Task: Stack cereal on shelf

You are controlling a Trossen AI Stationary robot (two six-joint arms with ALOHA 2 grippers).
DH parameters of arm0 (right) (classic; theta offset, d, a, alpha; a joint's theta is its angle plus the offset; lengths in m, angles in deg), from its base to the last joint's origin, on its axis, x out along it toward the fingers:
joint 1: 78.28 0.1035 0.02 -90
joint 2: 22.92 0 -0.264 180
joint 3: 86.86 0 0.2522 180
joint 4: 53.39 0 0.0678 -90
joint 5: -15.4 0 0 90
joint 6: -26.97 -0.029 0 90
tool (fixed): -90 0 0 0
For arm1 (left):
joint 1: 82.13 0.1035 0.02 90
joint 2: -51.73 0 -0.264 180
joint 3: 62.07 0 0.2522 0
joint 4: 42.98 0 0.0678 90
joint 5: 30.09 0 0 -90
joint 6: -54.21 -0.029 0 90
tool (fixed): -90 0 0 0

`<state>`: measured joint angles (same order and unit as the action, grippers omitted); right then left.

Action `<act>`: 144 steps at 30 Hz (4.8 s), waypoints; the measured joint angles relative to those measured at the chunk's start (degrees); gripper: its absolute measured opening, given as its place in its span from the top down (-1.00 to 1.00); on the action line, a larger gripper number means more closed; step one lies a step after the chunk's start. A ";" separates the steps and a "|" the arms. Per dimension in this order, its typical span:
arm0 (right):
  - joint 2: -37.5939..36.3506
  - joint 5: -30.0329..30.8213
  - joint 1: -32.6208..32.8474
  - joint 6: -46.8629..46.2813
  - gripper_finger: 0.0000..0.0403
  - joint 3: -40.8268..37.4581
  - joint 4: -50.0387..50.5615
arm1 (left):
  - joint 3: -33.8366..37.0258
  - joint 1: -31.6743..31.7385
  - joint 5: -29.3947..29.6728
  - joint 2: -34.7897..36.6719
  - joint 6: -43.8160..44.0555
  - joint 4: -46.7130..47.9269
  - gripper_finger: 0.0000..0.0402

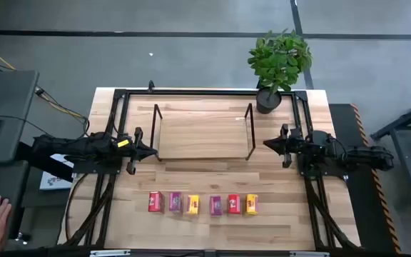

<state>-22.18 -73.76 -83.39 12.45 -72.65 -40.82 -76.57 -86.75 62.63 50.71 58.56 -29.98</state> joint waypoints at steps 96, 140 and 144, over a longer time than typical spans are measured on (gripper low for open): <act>0.00 0.02 0.02 0.00 1.00 0.00 0.00 | -4.77 -0.57 -3.35 -2.52 2.07 -13.86 0.63; 0.00 0.00 0.02 0.00 1.00 0.00 0.02 | -54.16 -42.69 8.42 -73.17 -27.66 42.88 -0.27; 0.00 0.01 0.01 0.00 1.00 0.02 0.01 | -54.16 -42.41 8.61 -74.81 -31.28 42.93 -0.27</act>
<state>-22.18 -73.75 -83.38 12.45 -72.63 -40.81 -130.73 -129.17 71.24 -24.10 27.27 12.95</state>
